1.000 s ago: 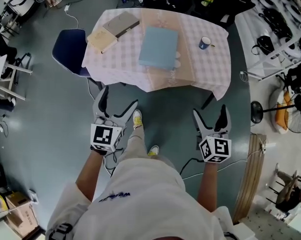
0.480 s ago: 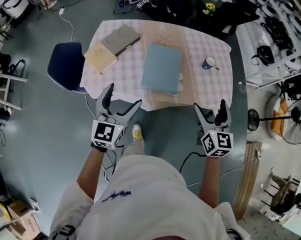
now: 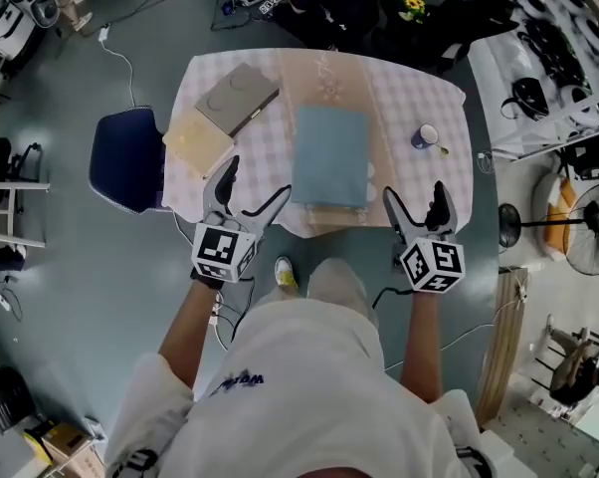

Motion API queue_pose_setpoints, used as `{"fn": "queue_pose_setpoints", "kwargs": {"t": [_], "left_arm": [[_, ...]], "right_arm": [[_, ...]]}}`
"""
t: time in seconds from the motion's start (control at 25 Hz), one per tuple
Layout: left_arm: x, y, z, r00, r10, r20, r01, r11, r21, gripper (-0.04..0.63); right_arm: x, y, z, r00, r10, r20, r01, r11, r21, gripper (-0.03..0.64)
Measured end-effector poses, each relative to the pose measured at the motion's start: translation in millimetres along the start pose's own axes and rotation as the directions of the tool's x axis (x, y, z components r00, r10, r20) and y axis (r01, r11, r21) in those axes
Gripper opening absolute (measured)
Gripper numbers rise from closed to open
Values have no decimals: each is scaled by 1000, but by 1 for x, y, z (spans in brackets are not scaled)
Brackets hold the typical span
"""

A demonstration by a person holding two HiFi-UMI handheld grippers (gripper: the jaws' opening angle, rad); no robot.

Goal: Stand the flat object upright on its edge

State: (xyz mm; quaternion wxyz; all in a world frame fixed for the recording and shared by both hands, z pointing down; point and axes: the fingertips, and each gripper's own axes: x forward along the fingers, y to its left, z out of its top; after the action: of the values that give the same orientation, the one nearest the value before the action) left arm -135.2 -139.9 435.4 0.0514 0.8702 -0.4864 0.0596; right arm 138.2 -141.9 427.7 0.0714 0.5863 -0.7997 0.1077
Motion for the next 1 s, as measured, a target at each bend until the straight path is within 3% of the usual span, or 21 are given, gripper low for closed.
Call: {"fn": "queue_pose_setpoints", "kwargs": {"t": [0.28,0.6,1.0], "left_arm": [[74,22,-26,998,-36,-59,32,998,-59,443],[155,49,-66,989,-34,-141,17,993,-115,437],[252,81,-158,946,-92,-312,20,974,-227,428]], "right_arm": [[68,-30,-28,996,5,-91,-3,1000,19,490],[159,-53,-66,977,60,-204,-60,998,8,477],[256,-92,-143,929,105,-354,-62,989,131,463]]}}
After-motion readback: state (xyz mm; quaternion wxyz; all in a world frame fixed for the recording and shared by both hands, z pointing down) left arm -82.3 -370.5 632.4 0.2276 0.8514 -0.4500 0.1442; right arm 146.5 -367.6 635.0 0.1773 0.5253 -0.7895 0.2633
